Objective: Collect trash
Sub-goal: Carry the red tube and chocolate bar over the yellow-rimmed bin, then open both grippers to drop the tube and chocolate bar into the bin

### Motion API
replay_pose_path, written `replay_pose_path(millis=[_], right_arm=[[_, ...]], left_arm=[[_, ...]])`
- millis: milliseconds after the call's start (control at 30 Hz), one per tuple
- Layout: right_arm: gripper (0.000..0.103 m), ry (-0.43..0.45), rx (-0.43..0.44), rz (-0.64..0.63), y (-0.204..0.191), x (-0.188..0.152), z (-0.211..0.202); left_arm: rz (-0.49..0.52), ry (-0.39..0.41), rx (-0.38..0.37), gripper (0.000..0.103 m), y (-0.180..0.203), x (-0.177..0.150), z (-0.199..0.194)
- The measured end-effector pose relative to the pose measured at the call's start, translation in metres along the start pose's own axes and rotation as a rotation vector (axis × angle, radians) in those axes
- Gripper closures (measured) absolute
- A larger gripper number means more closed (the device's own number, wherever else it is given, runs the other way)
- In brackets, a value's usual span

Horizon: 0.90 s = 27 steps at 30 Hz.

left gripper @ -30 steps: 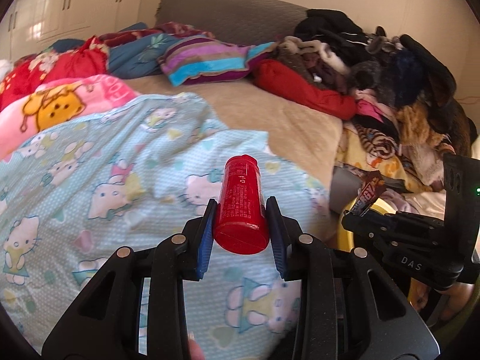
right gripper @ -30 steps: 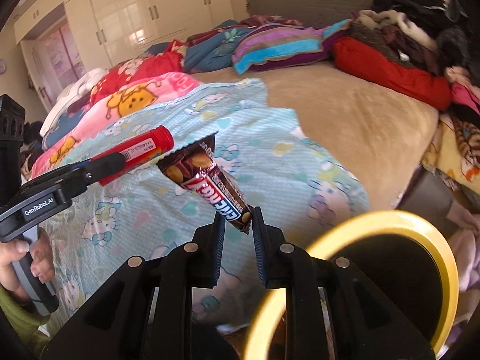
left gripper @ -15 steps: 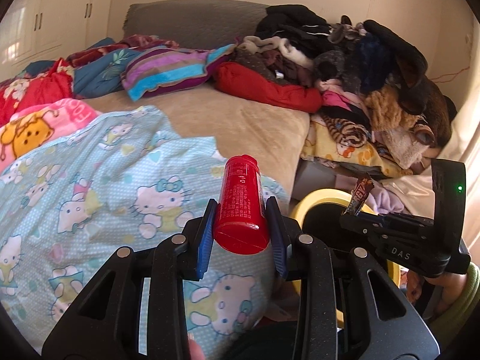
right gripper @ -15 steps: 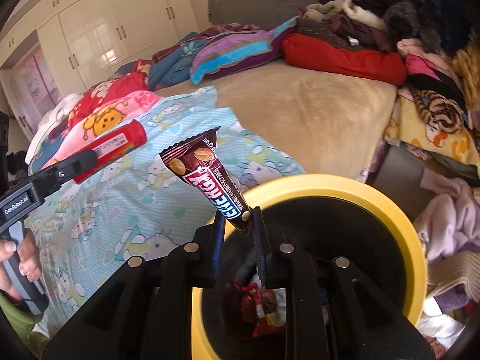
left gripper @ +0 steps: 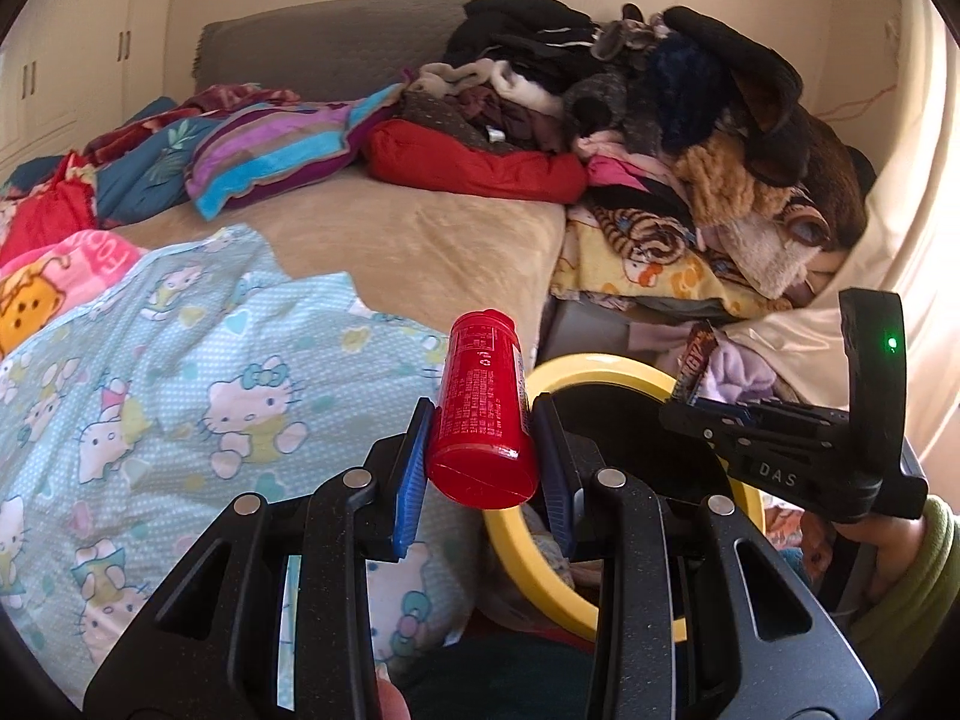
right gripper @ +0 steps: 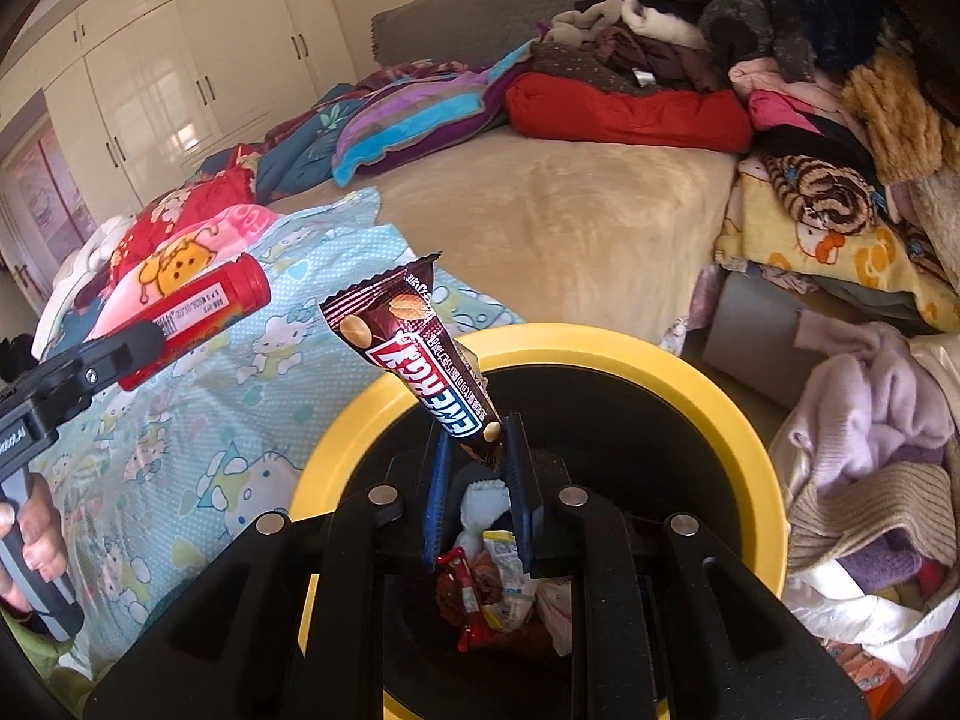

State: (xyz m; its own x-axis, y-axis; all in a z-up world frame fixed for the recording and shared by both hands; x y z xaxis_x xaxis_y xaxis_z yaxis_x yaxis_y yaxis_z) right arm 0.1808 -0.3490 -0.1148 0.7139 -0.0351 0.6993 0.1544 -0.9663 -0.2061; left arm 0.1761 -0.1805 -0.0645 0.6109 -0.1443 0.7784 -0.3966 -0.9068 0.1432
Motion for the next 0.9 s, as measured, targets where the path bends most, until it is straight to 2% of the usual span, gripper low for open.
replay_pose_path(millis=[300, 900], right_arm=[[0.085, 0.014, -0.015, 0.05, 0.026, -0.002, -0.01], [0.085, 0.002, -0.009, 0.12, 0.052, -0.01, -0.015]], left_arm=[[0.048, -0.02, -0.032, 0.077, 0.028, -0.004, 0.004], [0.124, -0.086, -0.088, 0.077, 0.07, -0.02, 0.025]])
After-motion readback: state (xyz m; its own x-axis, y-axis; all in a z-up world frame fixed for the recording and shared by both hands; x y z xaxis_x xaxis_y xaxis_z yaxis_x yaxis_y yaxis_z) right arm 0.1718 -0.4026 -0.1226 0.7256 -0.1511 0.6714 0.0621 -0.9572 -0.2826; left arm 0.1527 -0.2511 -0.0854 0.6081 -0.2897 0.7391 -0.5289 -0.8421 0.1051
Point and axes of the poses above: each gripper's, at about its wrist camera, not at the fingertips, and z roughly the way its jaws point, y to its right, x to its top, the point moved 6 cm from there along z, roughly the way its jaws point, and after that the axes turned 1 degree about z, right-handed, at the moved point
